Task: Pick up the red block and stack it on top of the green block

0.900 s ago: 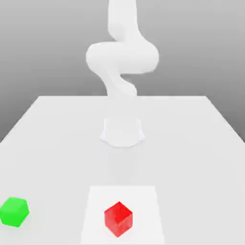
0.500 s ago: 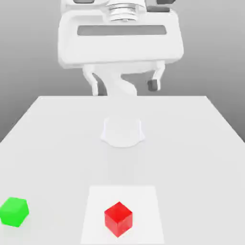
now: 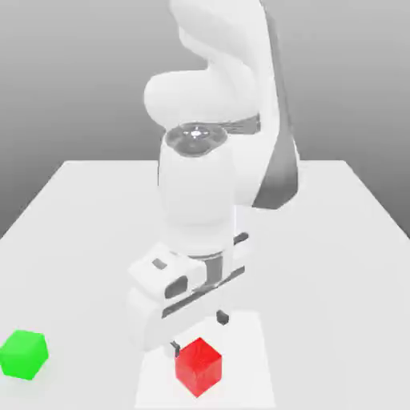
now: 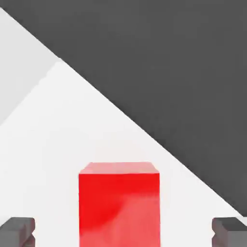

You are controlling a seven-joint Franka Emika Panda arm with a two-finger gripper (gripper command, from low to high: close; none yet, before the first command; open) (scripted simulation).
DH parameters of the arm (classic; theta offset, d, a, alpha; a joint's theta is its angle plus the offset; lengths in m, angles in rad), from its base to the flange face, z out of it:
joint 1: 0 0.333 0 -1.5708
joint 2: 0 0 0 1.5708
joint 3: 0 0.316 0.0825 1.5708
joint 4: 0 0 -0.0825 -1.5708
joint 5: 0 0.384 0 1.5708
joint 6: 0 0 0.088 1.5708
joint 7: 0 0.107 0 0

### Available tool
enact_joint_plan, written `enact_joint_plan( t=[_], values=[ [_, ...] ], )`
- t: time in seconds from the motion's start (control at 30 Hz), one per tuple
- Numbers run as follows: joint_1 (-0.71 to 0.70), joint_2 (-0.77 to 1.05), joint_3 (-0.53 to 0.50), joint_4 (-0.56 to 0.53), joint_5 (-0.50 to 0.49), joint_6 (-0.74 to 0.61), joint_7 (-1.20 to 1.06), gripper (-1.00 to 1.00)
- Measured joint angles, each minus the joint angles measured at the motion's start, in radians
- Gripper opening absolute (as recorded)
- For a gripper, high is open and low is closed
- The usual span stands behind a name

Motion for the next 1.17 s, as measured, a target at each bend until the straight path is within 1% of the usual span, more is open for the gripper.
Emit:
enact_joint_plan(
  t=[0.03,0.07,0.3,0.47,0.57,0.8,0.87,0.93,0.97,1.17],
  values=[
    [-0.013,0.036,0.017,0.005,0.017,0.03,-0.014,0.0],
    [-0.026,0.068,0.033,0.01,0.032,0.056,-0.025,-1.0],
    [-0.029,0.074,0.036,0.011,0.034,0.058,-0.026,-1.0],
    [0.0,-0.082,-0.013,-0.014,-0.05,-0.07,0.035,-1.0],
    [-0.073,-0.096,-0.078,0.023,-0.043,-0.13,0.0,-1.0],
    [-0.277,-0.073,-0.237,0.131,0.009,-0.226,-0.121,-1.0],
    [-0.337,-0.016,-0.235,0.159,0.059,-0.2,-0.171,-1.0],
    [-0.375,0.052,-0.205,0.171,0.117,-0.15,-0.215,-1.0],
    [-0.39,0.08,-0.188,0.174,0.139,-0.127,-0.232,1.0],
    [-0.397,0.094,-0.181,0.175,0.151,-0.115,-0.241,1.0]
  ],
)
